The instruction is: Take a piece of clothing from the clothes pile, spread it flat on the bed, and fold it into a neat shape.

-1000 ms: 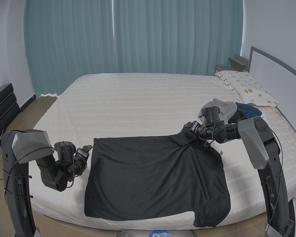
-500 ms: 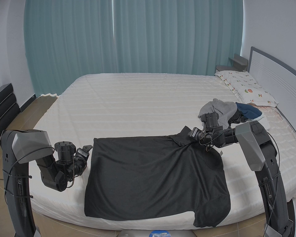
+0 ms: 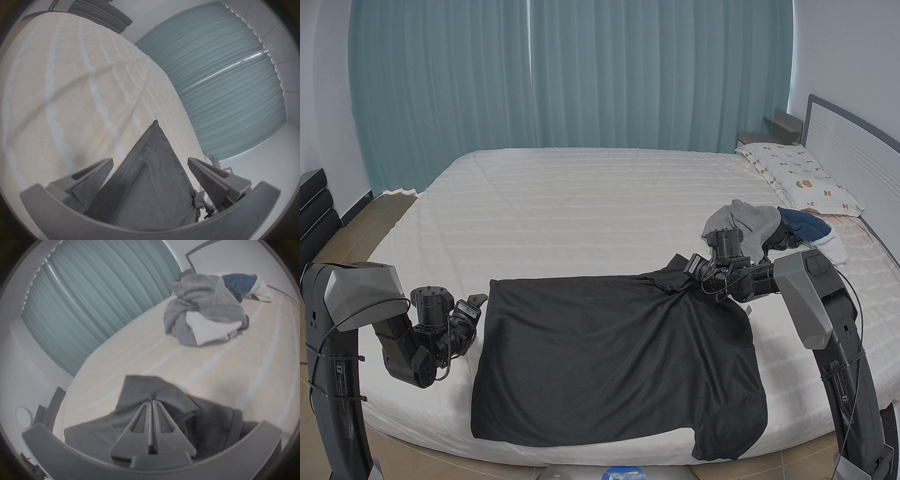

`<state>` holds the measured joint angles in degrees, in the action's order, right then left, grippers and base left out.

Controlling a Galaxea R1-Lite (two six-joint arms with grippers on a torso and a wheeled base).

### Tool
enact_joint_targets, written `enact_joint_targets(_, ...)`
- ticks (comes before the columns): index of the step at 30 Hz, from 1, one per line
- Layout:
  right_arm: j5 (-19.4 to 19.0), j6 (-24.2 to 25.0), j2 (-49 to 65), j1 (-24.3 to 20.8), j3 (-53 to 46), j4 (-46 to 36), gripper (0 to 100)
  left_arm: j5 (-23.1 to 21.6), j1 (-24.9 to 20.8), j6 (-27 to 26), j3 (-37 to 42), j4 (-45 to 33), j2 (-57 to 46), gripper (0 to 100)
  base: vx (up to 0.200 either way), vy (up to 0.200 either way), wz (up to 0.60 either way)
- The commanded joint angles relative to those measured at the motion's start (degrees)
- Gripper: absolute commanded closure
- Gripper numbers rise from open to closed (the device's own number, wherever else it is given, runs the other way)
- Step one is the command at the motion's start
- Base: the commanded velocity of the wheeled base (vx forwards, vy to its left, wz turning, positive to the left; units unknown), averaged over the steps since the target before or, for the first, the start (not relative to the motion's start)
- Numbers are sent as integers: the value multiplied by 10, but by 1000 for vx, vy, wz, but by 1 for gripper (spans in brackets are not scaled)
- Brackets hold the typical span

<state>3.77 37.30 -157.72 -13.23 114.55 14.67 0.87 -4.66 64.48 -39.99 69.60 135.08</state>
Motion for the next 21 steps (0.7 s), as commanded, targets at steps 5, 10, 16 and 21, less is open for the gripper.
enact_joint_targets(5,7,-6,-10,3,0,162,0,0,0,0,0,0,1,0,0,0,0)
enact_joint_targets(10,5,-39,-19,11,0,205,0,0,0,0,0,0,1,0,0,0,0)
enact_joint_targets(16,-3,-50,-39,25,0,234,0,1,0,-1,0,0,1,0,0,0,0)
enact_joint_targets(21,-7,-13,-7,28,-7,168,0,1,0,-1,0,0,1,0,0,0,0)
